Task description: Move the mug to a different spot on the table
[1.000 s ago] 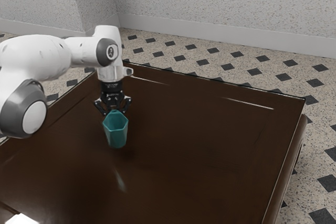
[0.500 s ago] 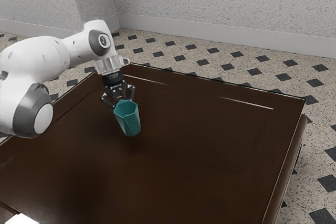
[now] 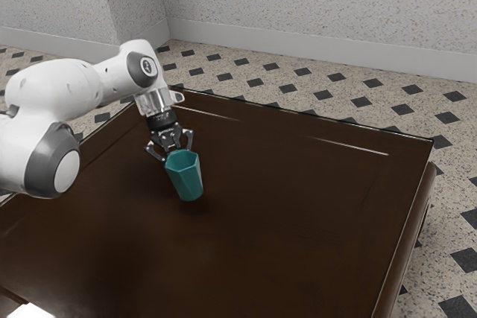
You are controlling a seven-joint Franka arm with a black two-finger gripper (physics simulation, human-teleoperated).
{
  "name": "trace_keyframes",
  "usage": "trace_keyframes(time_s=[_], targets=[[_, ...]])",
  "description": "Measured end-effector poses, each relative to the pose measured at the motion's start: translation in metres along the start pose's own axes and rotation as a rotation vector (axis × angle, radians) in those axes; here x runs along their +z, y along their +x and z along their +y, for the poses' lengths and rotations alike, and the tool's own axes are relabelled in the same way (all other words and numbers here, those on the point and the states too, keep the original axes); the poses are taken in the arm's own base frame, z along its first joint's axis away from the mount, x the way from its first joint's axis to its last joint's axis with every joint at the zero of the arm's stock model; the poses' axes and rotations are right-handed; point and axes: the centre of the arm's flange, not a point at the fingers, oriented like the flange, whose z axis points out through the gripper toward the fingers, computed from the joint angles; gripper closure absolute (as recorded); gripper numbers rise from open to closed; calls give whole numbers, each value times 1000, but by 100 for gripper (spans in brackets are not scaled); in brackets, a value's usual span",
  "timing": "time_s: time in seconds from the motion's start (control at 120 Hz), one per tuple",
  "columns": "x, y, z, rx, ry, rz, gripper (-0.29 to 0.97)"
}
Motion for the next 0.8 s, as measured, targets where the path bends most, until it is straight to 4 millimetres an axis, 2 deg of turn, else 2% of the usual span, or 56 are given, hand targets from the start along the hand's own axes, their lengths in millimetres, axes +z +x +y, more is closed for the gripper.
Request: trace_keyframes(time_s=[0.383, 0.8], targets=[[0, 0, 2, -10, -14, 1, 47], [-8, 6, -3, -25, -35, 32, 11]])
